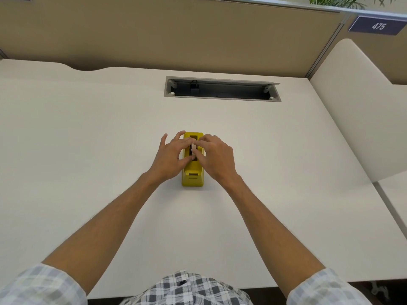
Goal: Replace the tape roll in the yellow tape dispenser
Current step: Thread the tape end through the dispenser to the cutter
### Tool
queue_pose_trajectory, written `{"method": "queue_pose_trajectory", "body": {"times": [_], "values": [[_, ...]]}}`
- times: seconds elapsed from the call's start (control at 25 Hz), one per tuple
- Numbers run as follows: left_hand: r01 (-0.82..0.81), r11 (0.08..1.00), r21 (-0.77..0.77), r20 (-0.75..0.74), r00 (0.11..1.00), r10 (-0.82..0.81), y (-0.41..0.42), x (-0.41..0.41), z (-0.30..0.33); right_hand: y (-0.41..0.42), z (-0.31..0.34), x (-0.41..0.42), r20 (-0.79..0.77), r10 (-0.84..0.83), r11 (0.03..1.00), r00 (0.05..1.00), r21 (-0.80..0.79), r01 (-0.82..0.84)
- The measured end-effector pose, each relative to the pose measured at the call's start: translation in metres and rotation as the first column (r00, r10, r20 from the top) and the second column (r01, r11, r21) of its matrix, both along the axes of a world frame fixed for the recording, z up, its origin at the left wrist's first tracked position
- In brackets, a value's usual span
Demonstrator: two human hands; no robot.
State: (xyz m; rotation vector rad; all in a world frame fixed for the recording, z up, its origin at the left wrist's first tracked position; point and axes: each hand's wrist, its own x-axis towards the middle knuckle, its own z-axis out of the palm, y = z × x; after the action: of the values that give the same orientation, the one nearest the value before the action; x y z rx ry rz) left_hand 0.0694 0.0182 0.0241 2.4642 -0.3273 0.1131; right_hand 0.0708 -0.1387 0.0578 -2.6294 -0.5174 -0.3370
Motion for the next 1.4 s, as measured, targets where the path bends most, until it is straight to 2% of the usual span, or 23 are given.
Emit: {"method": "queue_pose_trajectory", "body": {"times": [0.48, 0.64, 0.96, 1.4], "values": [[-0.01, 1.0, 0.028, 0.007, 1.0, 0.01, 0.001, 0.0011, -0.0019, 0.0035, -0.0019, 0.0053, 0.04, 0.006, 0.99, 0.999, -0.139, -0.001], [-0.004, 1.0, 0.017, 0.019, 1.0, 0.004, 0.0012, 0.0014, -0.0028, 0.0055, -0.0049, 0.0044, -0.003, 0.018, 0.979, 1.0, -0.201, -0.018], [-0.005, 1.0, 0.009, 0.026, 1.0, 0.005, 0.002, 0.0017, -0.0052, 0.0039, -0.0012, 0.0007, 0.012, 0.004, 0.995, 1.0, -0.1, -0.003], [-0.003, 1.0, 0.005, 0.019, 1.0, 0.003, 0.0021, 0.0018, -0.0068, 0.0036, -0.0074, 0.0029, -0.044, 0.023, 0.991, 0.999, -0.127, -0.029]]}}
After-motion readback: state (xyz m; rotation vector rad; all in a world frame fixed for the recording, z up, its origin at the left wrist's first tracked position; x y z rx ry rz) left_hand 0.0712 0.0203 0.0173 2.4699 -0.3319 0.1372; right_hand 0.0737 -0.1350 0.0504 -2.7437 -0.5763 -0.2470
